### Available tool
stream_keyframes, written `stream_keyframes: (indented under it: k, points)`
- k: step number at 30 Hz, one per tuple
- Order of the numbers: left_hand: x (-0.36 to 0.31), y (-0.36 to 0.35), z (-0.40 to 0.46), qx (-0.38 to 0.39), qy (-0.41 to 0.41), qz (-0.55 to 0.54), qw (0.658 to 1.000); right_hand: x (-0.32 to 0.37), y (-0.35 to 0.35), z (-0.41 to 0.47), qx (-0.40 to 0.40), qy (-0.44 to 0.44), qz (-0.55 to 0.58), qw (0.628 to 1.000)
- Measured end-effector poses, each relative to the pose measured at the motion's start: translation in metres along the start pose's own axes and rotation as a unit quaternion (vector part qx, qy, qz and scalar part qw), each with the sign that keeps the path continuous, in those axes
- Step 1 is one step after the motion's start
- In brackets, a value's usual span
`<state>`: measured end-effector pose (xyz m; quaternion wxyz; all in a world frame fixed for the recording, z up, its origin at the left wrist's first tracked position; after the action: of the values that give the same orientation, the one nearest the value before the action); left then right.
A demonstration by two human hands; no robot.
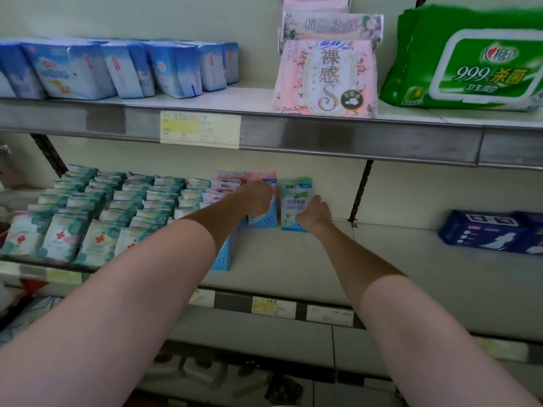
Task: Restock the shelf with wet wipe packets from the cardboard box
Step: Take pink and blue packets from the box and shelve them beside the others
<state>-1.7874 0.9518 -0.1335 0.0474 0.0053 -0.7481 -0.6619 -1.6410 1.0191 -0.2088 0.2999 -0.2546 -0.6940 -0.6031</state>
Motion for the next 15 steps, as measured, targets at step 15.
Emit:
stream_keyframes:
  k: [15]
  points:
    - [0.077, -0.009, -0.16, -0.038, -0.044, -0.012, 0.998, 0.098, -0.075, -0.167, 0.051, 0.085, -0.042, 0.994]
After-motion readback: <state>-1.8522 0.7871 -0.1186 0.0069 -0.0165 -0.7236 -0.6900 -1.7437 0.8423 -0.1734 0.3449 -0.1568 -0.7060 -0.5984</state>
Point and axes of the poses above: each hand's wrist, its own z-axis towards the middle knuckle, its own y-axis out of the back of the hand, x = y × z, the point moved 10 cm from there along z, towards the middle knuckle, and after that the axes turned 5 degrees about z, right-handed, at the moved point
